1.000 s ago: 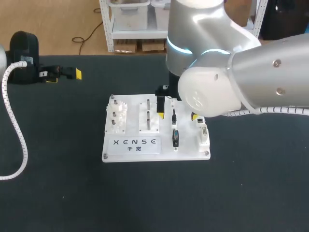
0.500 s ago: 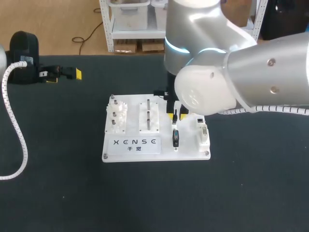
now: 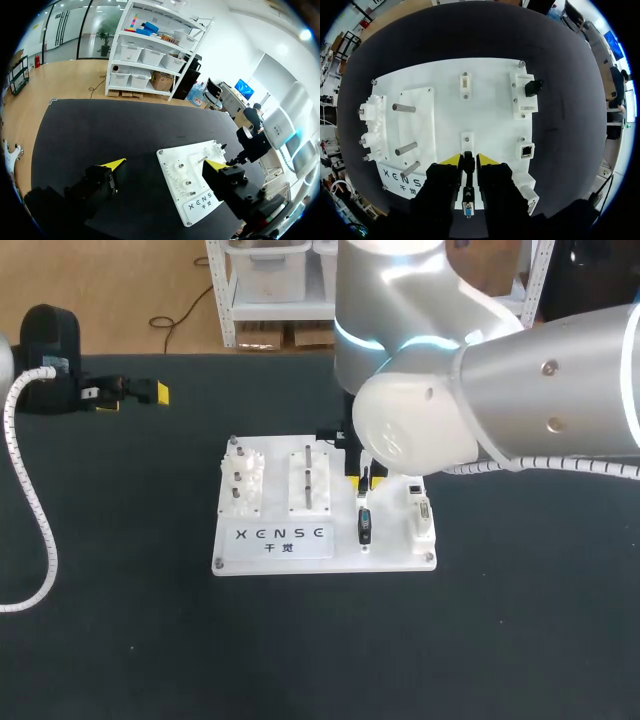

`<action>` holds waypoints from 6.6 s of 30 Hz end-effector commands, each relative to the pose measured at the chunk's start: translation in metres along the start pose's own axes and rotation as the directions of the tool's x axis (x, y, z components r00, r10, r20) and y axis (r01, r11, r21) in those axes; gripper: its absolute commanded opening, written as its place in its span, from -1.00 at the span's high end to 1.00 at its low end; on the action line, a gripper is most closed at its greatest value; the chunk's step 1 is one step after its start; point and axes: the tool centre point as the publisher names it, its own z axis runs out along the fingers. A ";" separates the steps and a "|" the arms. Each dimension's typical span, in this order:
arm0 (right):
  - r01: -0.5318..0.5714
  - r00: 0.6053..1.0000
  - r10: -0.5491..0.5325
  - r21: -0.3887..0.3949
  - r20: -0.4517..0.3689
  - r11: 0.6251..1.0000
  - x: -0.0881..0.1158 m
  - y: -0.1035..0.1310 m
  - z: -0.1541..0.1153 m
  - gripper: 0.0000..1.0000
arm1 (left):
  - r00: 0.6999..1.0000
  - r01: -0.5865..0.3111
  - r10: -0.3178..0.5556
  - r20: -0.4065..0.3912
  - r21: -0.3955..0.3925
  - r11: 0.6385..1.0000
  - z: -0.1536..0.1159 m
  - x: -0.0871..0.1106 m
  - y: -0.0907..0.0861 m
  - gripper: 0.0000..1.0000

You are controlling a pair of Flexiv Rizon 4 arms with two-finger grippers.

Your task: Insert the USB connector, Ethernet cable, and multi-pin plug into their matching sockets one by one.

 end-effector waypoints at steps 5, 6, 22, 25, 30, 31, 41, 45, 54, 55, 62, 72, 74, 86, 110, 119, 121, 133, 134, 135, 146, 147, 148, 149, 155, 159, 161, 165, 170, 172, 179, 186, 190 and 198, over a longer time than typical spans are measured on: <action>-0.002 1.000 0.002 0.004 -0.001 1.000 -0.001 -0.003 0.006 0.99 | 1.000 0.000 0.000 0.000 0.000 1.000 0.000 0.000 0.000 -1.00; -0.002 1.000 0.002 0.003 0.001 1.000 -0.001 -0.003 0.006 1.00 | 1.000 0.000 0.000 0.000 0.000 1.000 0.000 0.000 0.000 -1.00; 0.004 0.999 -0.003 -0.011 0.038 1.000 0.001 -0.003 -0.007 1.00 | 1.000 0.000 0.000 0.000 0.000 1.000 0.000 0.000 0.000 -1.00; 0.006 0.999 -0.005 -0.004 0.051 1.000 0.000 -0.003 -0.010 1.00 | 1.000 0.000 0.000 0.000 0.000 1.000 0.000 0.000 0.000 -1.00; 0.013 0.998 -0.014 0.020 0.060 1.000 0.000 -0.002 -0.010 1.00 | 1.000 0.000 0.000 0.000 0.000 1.000 0.000 0.000 0.000 -1.00; 0.014 0.998 -0.015 0.021 0.060 1.000 0.000 -0.002 -0.010 1.00 | 1.000 0.000 0.000 0.000 0.000 1.000 0.000 0.000 0.000 -1.00; 0.003 0.996 -0.004 0.011 0.084 1.000 0.000 -0.011 -0.021 1.00 | 1.000 0.000 0.000 0.000 0.000 1.000 0.000 0.000 0.000 -1.00; -0.008 0.996 0.008 0.008 0.090 1.000 -0.001 -0.020 -0.024 1.00 | 1.000 0.000 0.000 0.000 0.000 1.000 0.000 0.000 0.000 -1.00; -0.063 0.993 0.062 0.013 0.096 0.998 -0.002 -0.050 -0.025 1.00 | 1.000 0.000 0.000 0.000 0.000 1.000 0.000 0.000 0.000 -1.00; -0.070 0.993 0.069 0.015 0.094 0.997 -0.002 -0.053 -0.024 1.00 | 1.000 0.000 0.000 0.000 0.000 1.000 0.000 0.000 0.000 -1.00; -0.105 0.991 0.103 0.021 0.088 0.994 -0.004 -0.066 -0.021 1.00 | 1.000 0.000 0.000 0.000 0.000 1.000 0.000 0.000 0.000 -1.00; -0.118 0.990 0.115 0.027 0.082 0.993 -0.004 -0.070 -0.018 1.00 | 1.000 0.000 0.000 0.000 0.000 1.000 0.000 0.000 0.000 -1.00; -0.120 0.990 0.118 0.029 0.081 0.992 -0.005 -0.071 -0.017 1.00 | 1.000 0.000 0.000 0.000 0.000 1.000 0.000 0.000 0.000 -1.00; -0.127 0.990 0.124 0.040 0.073 0.991 -0.004 -0.074 -0.014 1.00 | 1.000 0.000 0.000 0.000 0.000 1.000 0.000 0.000 0.000 -1.00; -0.103 0.993 0.098 0.079 0.064 0.992 -0.006 -0.073 -0.003 1.00 | 1.000 0.000 0.000 0.000 0.000 1.000 0.000 0.000 0.000 -1.00; -0.072 0.995 0.066 0.086 0.076 0.994 -0.009 -0.069 -0.006 1.00 | 1.000 0.000 0.000 0.000 0.000 1.000 0.000 0.000 0.000 -1.00; -0.069 0.995 0.062 0.084 0.077 0.994 -0.009 -0.068 -0.006 1.00 | 1.000 0.000 0.000 0.000 0.000 1.000 0.000 0.000 0.000 -1.00; -0.070 0.995 0.063 0.082 0.077 0.994 -0.008 -0.069 -0.006 1.00 | 1.000 0.000 0.000 0.000 0.000 1.000 0.000 0.000 0.000 -1.00; -0.074 0.995 0.068 0.084 0.074 0.994 -0.007 -0.070 -0.005 1.00 | 1.000 0.000 0.000 0.000 0.000 1.000 0.000 0.000 0.000 -1.00; -0.076 0.995 0.070 0.084 0.072 0.994 -0.007 -0.070 -0.004 1.00 | 1.000 0.000 0.000 0.000 0.000 1.000 0.000 0.000 0.000 -1.00; -0.103 0.994 0.099 0.084 0.054 0.991 -0.005 -0.076 0.003 1.00 | 1.000 0.000 0.000 0.000 0.000 1.000 0.000 0.000 0.000 -1.00; -0.106 0.993 0.102 0.085 0.052 0.991 -0.005 -0.076 0.003 1.00 | 1.000 0.000 0.000 0.000 0.000 1.000 0.000 0.000 0.000 -1.00; -0.107 0.993 0.103 0.085 0.051 0.991 -0.004 -0.077 0.004 1.00 | 1.000 0.000 0.000 0.000 0.000 1.000 0.000 0.000 0.000 -1.00; -0.110 0.993 0.106 0.085 0.048 0.990 -0.004 -0.078 0.005 1.00 | 1.000 0.000 0.000 0.000 0.000 1.000 0.000 0.000 0.000 -1.00; -0.142 0.990 0.141 0.090 0.019 0.986 -0.006 -0.083 0.015 1.00 | 1.000 0.000 0.000 0.000 0.000 1.000 0.000 0.000 0.000 -1.00; -0.157 0.988 0.157 0.105 0.000 0.982 -0.008 -0.086 0.022 1.00 | 1.000 0.000 0.000 0.000 0.000 1.000 0.000 0.000 0.000 -1.00; -0.159 0.987 0.161 0.109 -0.003 0.981 -0.009 -0.086 0.023 1.00 | 1.000 0.000 0.000 0.000 0.000 1.000 0.000 0.000 0.000 -1.00; -0.163 0.986 0.165 0.113 -0.005 0.980 -0.010 -0.087 0.024 1.00 | 1.000 0.000 0.000 0.000 0.000 1.000 0.000 0.000 0.000 -1.00; -0.157 0.988 0.157 0.106 0.008 0.982 -0.011 -0.085 0.017 0.47 | 1.000 0.000 0.000 0.000 0.000 1.000 0.000 0.000 0.000 -1.00; -0.155 0.988 0.154 0.104 0.019 0.982 -0.011 -0.083 0.013 -0.43 | 1.000 0.000 0.000 0.000 0.000 1.000 0.000 0.000 0.000 -1.00; -0.138 0.988 0.130 0.090 0.089 0.986 -0.007 -0.075 -0.009 -1.00 | 1.000 0.000 0.000 0.000 0.000 1.000 0.000 0.000 0.000 -1.00; -0.110 0.986 0.103 0.051 0.134 0.993 0.003 -0.060 -0.035 -1.00 | 1.000 0.000 0.000 0.000 0.000 1.000 0.000 0.000 0.000 -1.00; -0.102 0.985 0.097 0.025 0.140 0.994 0.012 -0.051 -0.045 -1.00 | 1.000 0.000 0.000 0.000 0.000 1.000 0.000 0.000 0.000 -1.00; -0.057 0.991 0.055 0.013 0.125 0.998 0.036 -0.032 -0.048 -1.00 | 1.000 0.000 0.000 0.000 0.000 1.000 0.000 0.000 0.000 -1.00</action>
